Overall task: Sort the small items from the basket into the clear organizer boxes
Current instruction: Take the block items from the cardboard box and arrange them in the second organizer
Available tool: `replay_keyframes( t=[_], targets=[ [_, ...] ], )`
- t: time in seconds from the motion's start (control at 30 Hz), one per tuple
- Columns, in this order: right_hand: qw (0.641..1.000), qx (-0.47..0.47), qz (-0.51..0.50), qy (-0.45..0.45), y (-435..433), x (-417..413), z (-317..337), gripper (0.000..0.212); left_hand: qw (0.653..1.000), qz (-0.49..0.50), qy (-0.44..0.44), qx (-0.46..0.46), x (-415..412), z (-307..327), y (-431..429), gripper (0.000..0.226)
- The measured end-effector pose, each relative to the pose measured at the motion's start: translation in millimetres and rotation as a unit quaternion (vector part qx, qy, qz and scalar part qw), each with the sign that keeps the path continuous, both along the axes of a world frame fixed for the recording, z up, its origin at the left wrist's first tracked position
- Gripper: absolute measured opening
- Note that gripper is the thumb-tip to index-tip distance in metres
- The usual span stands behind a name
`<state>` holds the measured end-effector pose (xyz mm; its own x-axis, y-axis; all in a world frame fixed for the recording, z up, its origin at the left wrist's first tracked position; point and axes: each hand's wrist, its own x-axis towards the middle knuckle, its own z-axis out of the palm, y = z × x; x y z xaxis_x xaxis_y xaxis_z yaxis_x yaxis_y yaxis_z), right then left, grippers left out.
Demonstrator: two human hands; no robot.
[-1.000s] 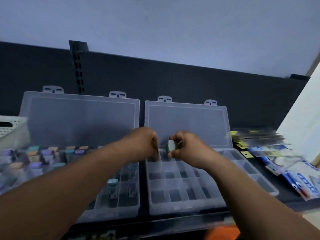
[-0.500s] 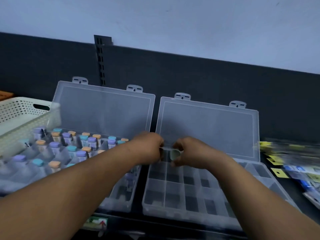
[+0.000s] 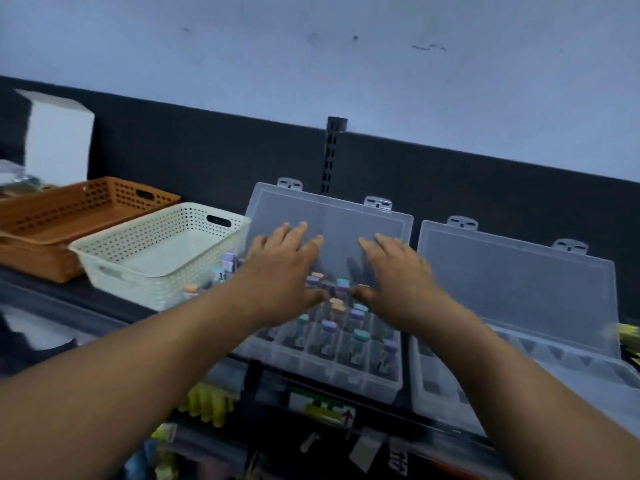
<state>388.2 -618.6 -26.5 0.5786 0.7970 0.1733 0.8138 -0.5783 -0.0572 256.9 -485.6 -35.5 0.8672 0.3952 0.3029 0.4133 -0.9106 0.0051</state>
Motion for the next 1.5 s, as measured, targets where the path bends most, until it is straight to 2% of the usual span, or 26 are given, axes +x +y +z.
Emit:
replay_keyframes(
  t=[0.2,0.33,0.63,0.97,1.23,1.5],
  targets=[
    [0.999,0.012,0.041,0.008,65,-86,-2,0.082,0.999,0.025,-0.020,0.015,-100,6,54,0.087],
    [0.997,0.024,0.068,0.009,105,-145,-2,0.081,0.999,0.048,-0.003,0.016,-163,9,90,0.088],
    [0.992,0.026,0.121,-0.005,175,-233,7,0.078,0.994,0.104,0.011,-0.016,-264,15,149,0.088],
    [0.976,0.027,0.214,0.002,274,-258,14,0.079,0.983,0.180,-0.008,-0.022,-305,20,229,0.090],
    [0.952,0.034,0.296,0.074,381,-247,26,0.078,0.968,0.249,-0.007,-0.035,-307,25,317,0.088],
    [0.936,-0.005,0.341,0.086,467,-245,28,0.075,0.941,0.309,-0.047,-0.127,-326,13,405,0.088]
  ],
)
